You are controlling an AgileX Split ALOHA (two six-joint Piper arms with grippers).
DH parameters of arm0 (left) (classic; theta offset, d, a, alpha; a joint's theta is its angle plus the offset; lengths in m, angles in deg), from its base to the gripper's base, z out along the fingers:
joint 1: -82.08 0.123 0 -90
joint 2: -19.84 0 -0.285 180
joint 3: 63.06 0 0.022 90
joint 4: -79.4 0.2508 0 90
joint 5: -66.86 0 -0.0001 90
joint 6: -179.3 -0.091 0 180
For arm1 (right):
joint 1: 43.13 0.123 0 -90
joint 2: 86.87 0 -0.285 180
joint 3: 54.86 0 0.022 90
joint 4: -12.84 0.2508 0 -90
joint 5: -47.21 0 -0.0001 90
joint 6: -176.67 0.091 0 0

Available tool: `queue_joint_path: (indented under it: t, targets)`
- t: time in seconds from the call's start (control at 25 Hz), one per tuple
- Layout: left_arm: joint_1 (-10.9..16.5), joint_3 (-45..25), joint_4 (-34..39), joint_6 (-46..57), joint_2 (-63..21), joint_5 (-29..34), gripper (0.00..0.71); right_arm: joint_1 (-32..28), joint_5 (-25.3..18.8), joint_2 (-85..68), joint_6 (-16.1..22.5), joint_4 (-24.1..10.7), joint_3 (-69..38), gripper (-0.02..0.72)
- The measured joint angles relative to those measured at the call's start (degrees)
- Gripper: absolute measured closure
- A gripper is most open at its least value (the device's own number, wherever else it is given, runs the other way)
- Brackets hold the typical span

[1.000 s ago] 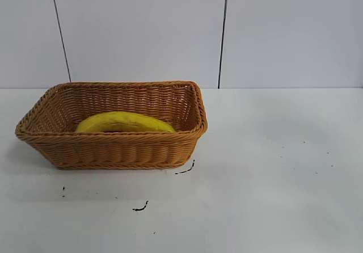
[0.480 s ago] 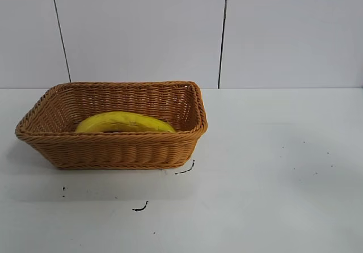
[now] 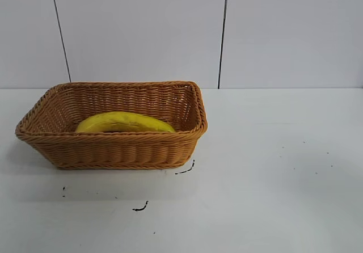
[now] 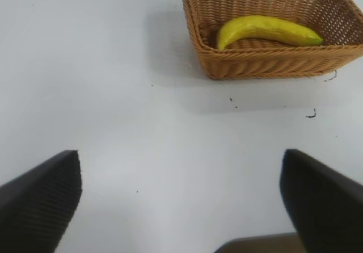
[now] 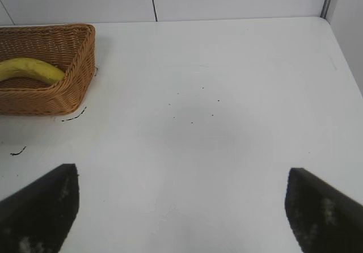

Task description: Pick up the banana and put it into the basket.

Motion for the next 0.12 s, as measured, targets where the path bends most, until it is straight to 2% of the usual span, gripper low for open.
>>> queue_joint_path:
  t: [0.12]
  targets:
    - [0.0, 0.0, 0.0, 0.0, 0.0, 0.0, 0.020, 0.0, 0.0, 0.0, 0.0, 0.0, 0.0, 0.011]
